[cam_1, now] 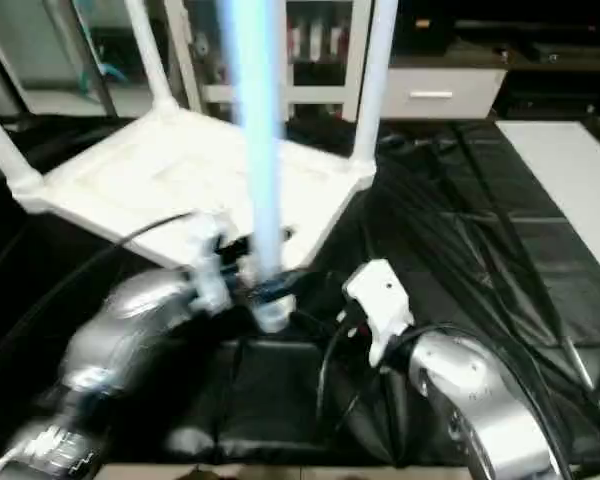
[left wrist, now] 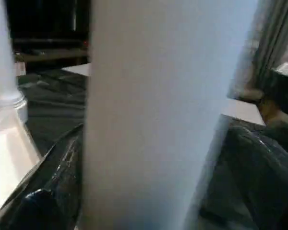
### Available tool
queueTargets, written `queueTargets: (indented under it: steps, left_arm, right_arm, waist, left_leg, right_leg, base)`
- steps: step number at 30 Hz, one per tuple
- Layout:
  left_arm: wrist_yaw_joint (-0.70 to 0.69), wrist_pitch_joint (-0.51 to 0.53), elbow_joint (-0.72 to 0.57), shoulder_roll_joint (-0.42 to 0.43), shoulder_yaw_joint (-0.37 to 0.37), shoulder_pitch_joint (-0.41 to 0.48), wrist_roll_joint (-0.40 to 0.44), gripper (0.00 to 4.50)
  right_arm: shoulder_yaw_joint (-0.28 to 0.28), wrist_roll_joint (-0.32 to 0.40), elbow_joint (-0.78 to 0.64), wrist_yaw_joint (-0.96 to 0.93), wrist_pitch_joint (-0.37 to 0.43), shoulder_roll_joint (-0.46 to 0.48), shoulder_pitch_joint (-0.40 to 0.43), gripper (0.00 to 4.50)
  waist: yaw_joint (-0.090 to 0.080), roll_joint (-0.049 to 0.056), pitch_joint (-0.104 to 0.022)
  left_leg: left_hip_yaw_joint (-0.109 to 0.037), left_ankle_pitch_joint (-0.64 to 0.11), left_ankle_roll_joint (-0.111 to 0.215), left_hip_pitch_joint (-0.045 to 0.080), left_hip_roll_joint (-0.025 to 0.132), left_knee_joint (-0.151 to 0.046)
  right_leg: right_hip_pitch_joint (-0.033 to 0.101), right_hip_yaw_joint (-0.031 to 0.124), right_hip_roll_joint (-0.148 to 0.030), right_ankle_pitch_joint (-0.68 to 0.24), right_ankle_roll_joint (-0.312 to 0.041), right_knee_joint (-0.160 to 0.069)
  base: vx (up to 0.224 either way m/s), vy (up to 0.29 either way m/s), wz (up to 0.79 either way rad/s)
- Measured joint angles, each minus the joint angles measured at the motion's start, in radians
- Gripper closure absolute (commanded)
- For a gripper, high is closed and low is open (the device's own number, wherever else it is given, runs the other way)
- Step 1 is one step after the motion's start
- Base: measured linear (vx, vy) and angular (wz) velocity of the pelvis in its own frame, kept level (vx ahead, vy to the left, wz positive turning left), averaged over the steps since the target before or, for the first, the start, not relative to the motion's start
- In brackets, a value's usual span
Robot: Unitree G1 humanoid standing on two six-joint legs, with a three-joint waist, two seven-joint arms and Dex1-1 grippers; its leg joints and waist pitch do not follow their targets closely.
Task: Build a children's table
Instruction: Rotate table base
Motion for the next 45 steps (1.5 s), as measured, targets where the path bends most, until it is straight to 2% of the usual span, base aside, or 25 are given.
queueTargets:
  steps: [3,7,10,13,17,23,28,32,38,45]
  left_arm:
    - [0.064,-0.056,0.099,-0.063,-0.034,-0.074,0.071,0.06]
    - [0.101,-0.089,0.144,-0.073,-0.053,-0.094,0.108,0.06]
    - [0.061,-0.089,0.140,-0.034,-0.058,-0.087,0.107,0.06]
    - [0.022,-0.088,0.135,-0.001,-0.058,-0.073,0.106,0.06]
    - [-0.153,-0.057,0.123,0.122,-0.077,-0.064,0.104,0.06]
    - [-0.254,-0.096,0.285,0.232,-0.119,-0.114,0.197,0.06]
    - [-0.275,-0.112,0.321,0.260,-0.120,-0.158,0.230,0.06]
    - [-0.192,-0.161,0.408,0.261,-0.126,-0.213,0.293,0.06]
    - [-0.197,-0.229,0.508,0.271,-0.158,-0.248,0.370,0.58]
    - [-0.213,-0.291,0.573,0.284,-0.176,-0.283,0.420,1.12]
  right_arm:
    - [-0.001,-0.001,-0.001,0.000,0.000,-0.001,0.001,0.63]
    - [-0.018,-0.001,-0.009,-0.006,0.002,-0.011,0.026,0.63]
    - [-0.026,-0.001,-0.034,-0.012,0.003,-0.018,0.048,0.63]
    - [-0.034,-0.001,-0.035,-0.020,0.003,-0.019,0.051,0.63]
    - [-0.041,0.000,-0.039,-0.018,0.003,-0.030,0.078,0.63]
    - [-0.042,0.000,-0.040,0.001,0.004,-0.042,0.080,0.63]
    - [-0.042,0.000,-0.040,0.003,0.004,-0.053,0.080,0.63]
    - [-0.040,0.000,-0.042,0.012,0.004,-0.059,0.080,0.63]
    - [-0.038,0.000,-0.043,0.027,0.004,-0.069,0.080,0.63]
    - [-0.029,0.012,-0.068,0.056,0.007,-0.081,0.079,0.63]
  waist:
    - [-0.005,0.001,-0.001]
    - [-0.016,0.013,-0.005]
    - [-0.024,0.021,-0.007]
    - [-0.031,0.023,-0.008]
    - [-0.036,0.024,-0.008]
    - [-0.033,0.023,-0.007]
    - [-0.033,0.023,-0.008]
    - [-0.033,0.023,-0.007]
    - [-0.033,0.023,-0.007]
    - [-0.032,0.022,-0.007]
  left_leg:
    - [0.001,0.000,0.000,0.000,0.000,0.001]
    - [0.001,0.000,0.001,0.000,0.000,0.000]
    - [0.000,0.000,0.001,0.000,0.001,0.000]
    - [0.000,0.000,0.001,0.000,0.001,0.000]
    - [0.000,0.000,0.001,0.000,0.001,0.000]
    - [0.000,0.000,0.001,0.000,0.000,0.001]
    - [0.000,0.000,0.001,0.000,0.000,0.000]
    - [0.000,0.000,0.001,0.000,0.000,0.000]
    - [0.000,0.000,0.001,0.000,0.000,0.000]
    - [0.000,0.000,0.001,0.000,0.000,0.000]
  right_leg:
    - [0.001,0.001,-0.001,0.000,0.000,0.000]
    - [0.000,-0.001,-0.001,0.000,0.000,-0.001]
    - [0.000,-0.002,0.000,0.000,0.001,-0.001]
    - [0.000,-0.002,0.000,0.000,0.001,0.000]
    - [0.000,-0.002,0.000,0.000,0.001,-0.001]
    - [0.000,-0.001,0.000,0.000,0.001,-0.001]
    - [0.000,-0.001,-0.001,0.000,0.000,-0.001]
    - [0.000,-0.001,-0.001,0.000,0.000,0.000]
    - [0.000,-0.001,-0.001,0.000,0.000,0.000]
    - [0.000,-0.001,-0.001,0.000,0.000,0.000]
  base:
    - [0.000,0.000,0.00]
    - [0.000,0.000,0.00]
    - [0.000,0.000,0.00]
    - [0.000,0.000,0.00]
    - [0.000,0.000,0.00]
    - [0.000,0.000,0.00]
    - [0.000,0.000,0.00]
    - [0.000,0.000,0.00]
    - [0.000,0.000,0.00]
    - [0.000,0.000,0.00]
